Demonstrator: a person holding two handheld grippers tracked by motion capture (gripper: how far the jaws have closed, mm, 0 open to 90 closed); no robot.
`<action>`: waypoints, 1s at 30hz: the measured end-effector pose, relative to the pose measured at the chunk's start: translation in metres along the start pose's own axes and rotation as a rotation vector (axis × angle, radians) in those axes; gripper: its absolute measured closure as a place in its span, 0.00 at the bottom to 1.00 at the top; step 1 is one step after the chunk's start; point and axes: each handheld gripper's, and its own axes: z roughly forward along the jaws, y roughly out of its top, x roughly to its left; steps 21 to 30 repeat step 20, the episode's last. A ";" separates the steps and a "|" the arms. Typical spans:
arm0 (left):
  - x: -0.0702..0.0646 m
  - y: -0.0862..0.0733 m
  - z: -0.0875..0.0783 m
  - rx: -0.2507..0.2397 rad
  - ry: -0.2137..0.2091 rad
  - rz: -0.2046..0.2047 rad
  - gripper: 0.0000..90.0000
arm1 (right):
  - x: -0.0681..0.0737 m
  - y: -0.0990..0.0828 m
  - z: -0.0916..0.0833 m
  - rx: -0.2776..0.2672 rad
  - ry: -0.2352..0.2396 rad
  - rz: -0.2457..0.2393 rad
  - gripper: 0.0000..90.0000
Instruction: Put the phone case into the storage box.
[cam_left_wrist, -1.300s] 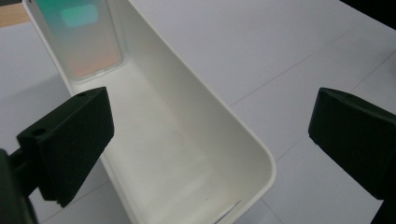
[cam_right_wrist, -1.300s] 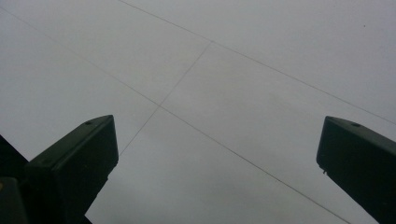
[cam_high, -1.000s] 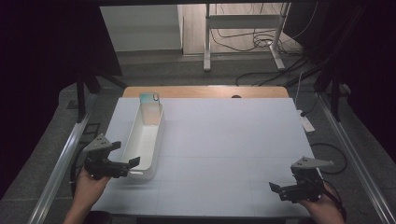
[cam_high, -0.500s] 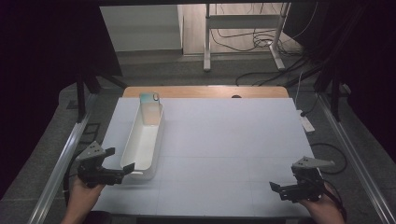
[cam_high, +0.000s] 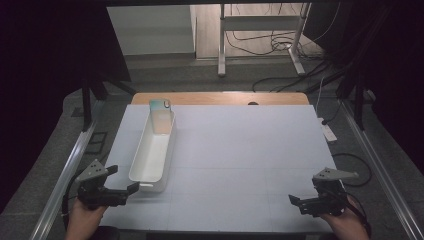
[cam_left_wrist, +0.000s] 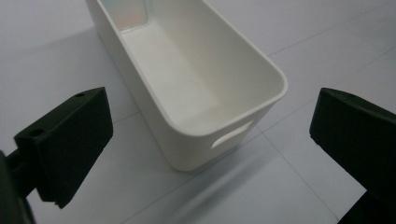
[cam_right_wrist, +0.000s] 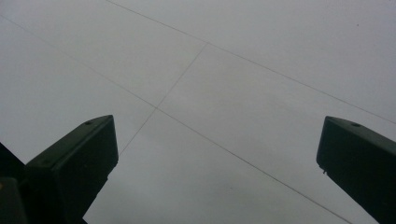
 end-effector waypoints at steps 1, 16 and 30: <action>0.000 -0.003 -0.001 0.005 0.006 0.000 0.01 | 0.000 0.000 0.000 0.000 0.000 0.001 0.00; 0.001 -0.015 -0.003 0.037 0.017 -0.011 0.00 | 0.000 0.000 0.001 0.009 0.002 -0.001 0.00; 0.001 -0.014 -0.002 0.045 0.016 -0.011 0.01 | 0.000 0.000 0.001 0.008 0.001 -0.003 0.00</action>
